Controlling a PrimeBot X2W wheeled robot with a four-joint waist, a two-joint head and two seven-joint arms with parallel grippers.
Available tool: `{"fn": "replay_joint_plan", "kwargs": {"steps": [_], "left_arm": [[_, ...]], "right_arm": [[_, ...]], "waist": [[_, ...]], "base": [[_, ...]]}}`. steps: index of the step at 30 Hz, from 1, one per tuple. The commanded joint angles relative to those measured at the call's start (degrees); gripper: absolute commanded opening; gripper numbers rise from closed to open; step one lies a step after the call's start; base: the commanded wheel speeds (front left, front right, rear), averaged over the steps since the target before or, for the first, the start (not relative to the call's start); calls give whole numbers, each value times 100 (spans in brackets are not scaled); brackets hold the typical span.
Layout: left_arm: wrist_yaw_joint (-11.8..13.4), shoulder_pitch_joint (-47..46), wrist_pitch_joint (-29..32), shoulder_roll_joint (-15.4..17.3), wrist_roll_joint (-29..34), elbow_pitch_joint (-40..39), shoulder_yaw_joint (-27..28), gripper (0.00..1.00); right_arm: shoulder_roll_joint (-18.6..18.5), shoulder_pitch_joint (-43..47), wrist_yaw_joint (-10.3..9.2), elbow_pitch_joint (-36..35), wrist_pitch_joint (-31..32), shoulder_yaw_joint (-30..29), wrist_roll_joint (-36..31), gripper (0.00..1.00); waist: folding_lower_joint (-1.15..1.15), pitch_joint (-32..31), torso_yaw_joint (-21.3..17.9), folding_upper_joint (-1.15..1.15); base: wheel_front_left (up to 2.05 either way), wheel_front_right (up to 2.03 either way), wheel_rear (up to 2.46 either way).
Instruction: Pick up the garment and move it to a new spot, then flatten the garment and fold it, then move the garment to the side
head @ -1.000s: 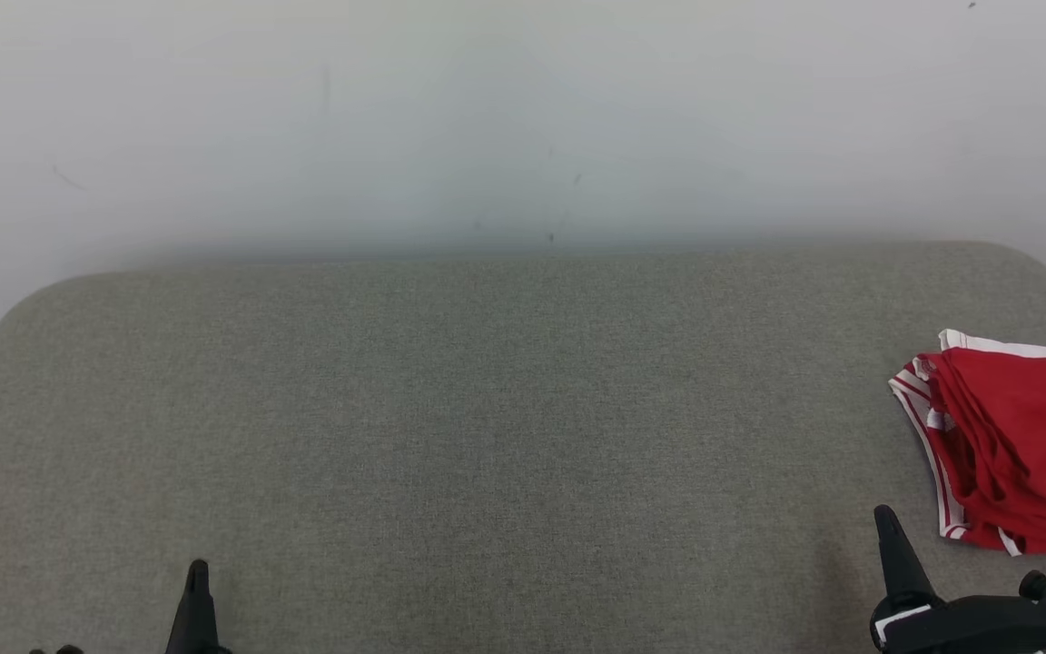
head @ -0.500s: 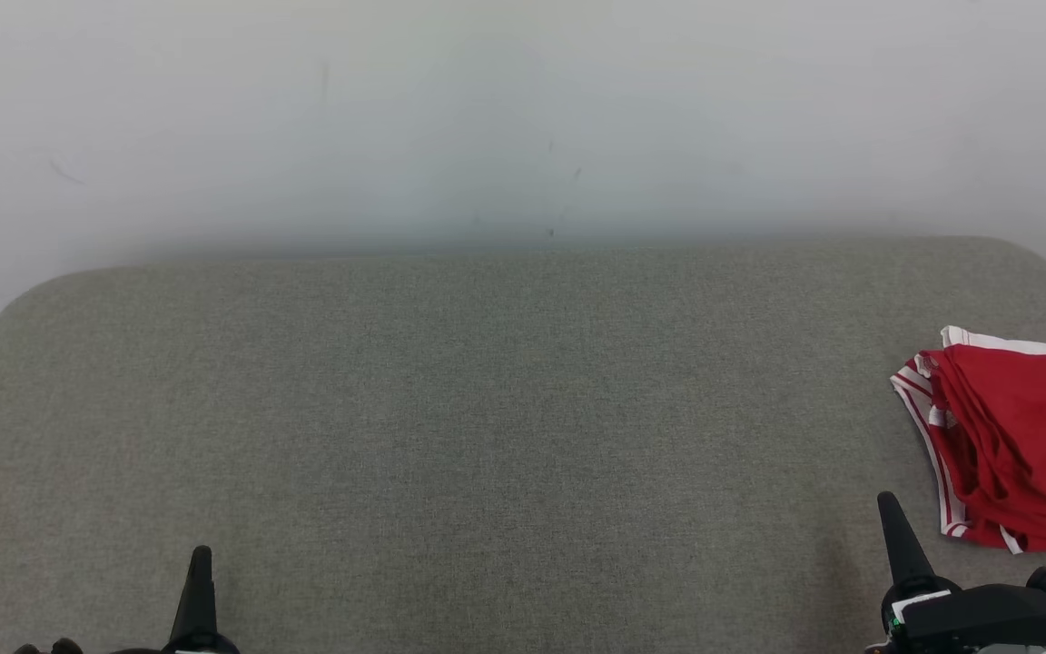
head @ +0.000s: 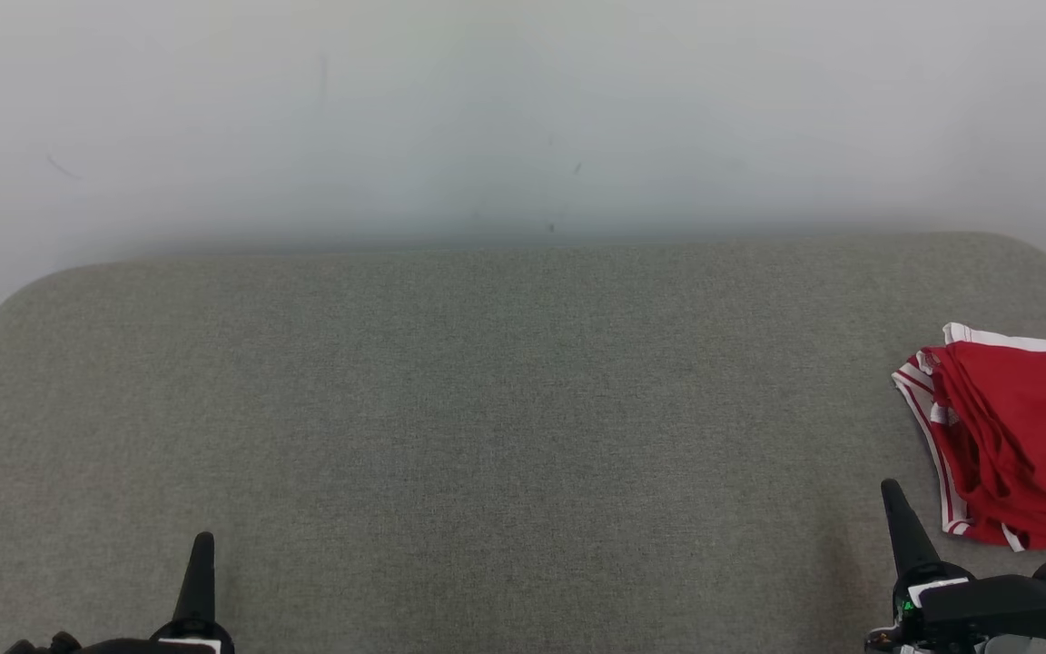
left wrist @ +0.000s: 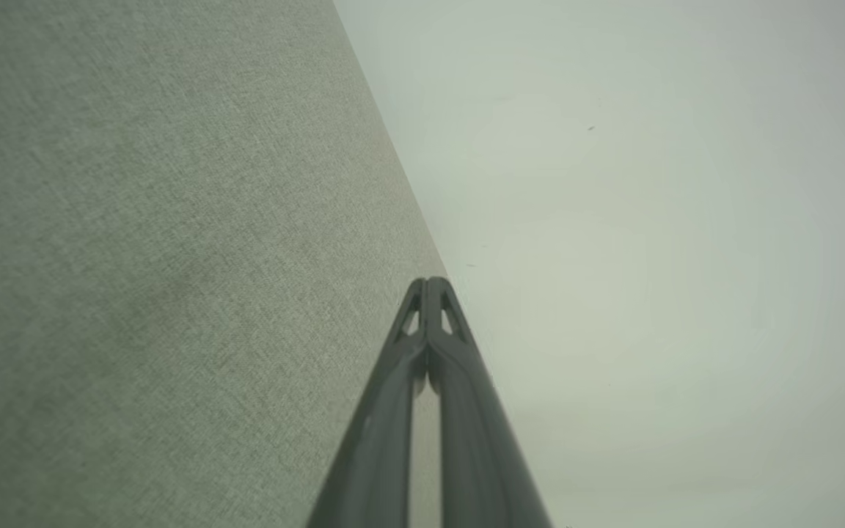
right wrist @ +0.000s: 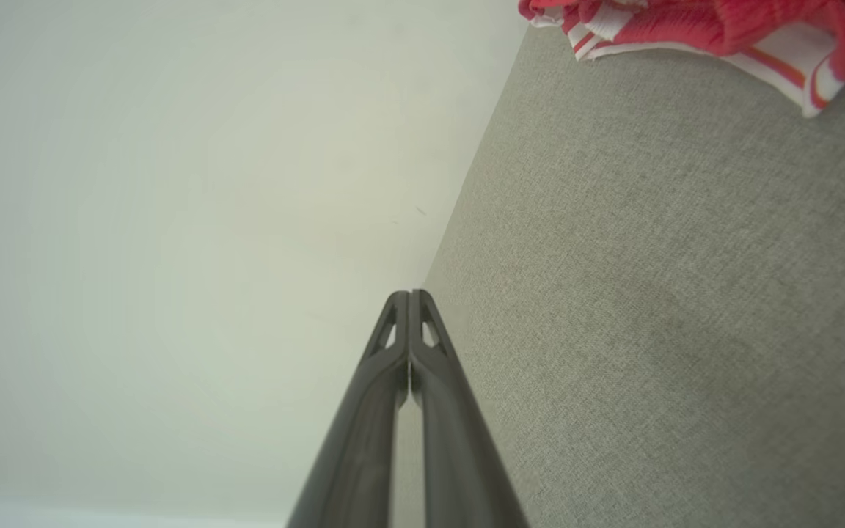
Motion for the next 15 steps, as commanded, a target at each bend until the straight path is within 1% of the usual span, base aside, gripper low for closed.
{"fn": "replay_joint_plan", "kwargs": {"steps": [1, 15], "left_arm": [[-30, -90, 38, 32, -118, -52, 18, 0], [-56, -182, 209, 35, -802, -54, 41, 0]], "right_arm": [[15, -58, -8, -63, 36, -28, 107, 0], [42, -124, -9, -99, 150, -95, 749, 0]], "waist": [[0, 3, 0, 0], [0, 48, 0, 0]], "base": [[0, 0, 0], [0, 0, 0]]}}
